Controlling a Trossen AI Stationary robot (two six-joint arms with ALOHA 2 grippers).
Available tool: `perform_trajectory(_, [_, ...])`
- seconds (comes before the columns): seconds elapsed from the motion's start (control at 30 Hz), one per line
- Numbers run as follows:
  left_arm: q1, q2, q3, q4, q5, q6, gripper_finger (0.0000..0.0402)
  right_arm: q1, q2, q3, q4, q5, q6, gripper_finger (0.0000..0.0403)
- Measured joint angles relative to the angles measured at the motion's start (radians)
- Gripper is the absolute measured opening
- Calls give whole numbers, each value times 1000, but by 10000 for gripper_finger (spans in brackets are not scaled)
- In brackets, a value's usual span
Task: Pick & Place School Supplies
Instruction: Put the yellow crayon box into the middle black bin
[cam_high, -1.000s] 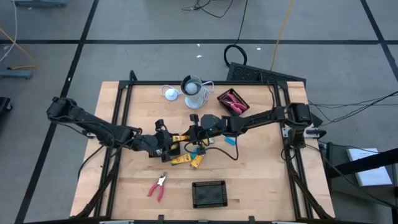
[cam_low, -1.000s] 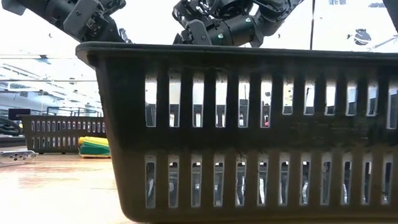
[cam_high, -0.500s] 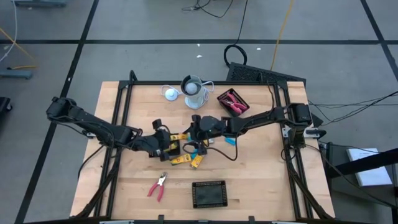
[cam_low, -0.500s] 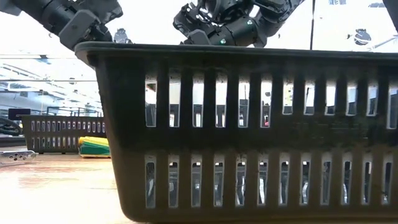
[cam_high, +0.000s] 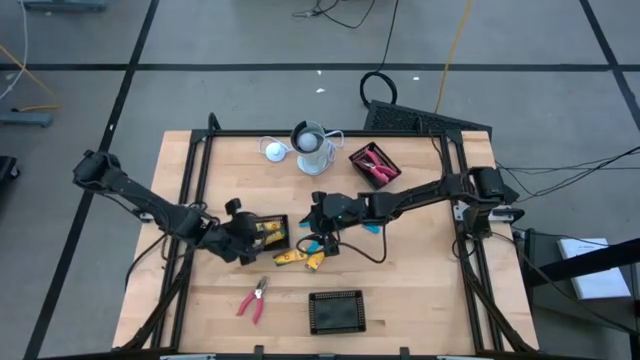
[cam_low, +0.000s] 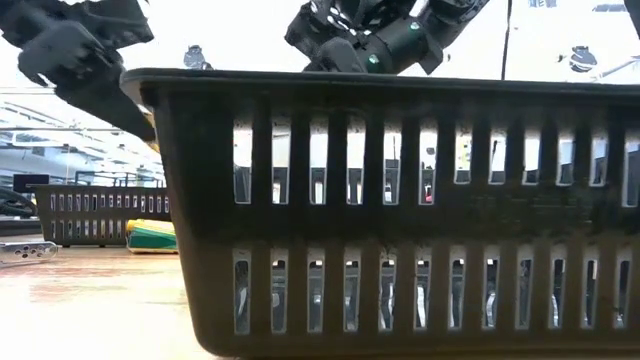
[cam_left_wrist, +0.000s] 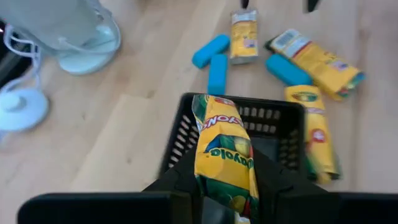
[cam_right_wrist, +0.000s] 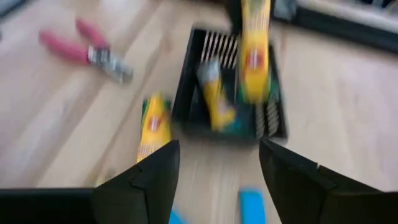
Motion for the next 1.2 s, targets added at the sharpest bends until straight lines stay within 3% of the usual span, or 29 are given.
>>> perform_trajectory(0.3, [-28,-55,-192,133,60,-178,80,-16,-45,-61,-22,25,11,210])
perform_trajectory(0.47, [-17,-54,-215,168,86,-186,81,-22,-51,-66,-62,26,24,210])
perform_trajectory(0.87, [-17,-56,-215,182,125,-158,292,-23,-54,-65,-142,23,25,210])
perform_trajectory(1.03, [-17,-74,-202,179,141,-115,333,-30,-54,-65,-180,25,25,210])
perform_trajectory(1.2, [-17,-156,-192,190,90,-53,333,-58,-46,-64,-266,23,26,210])
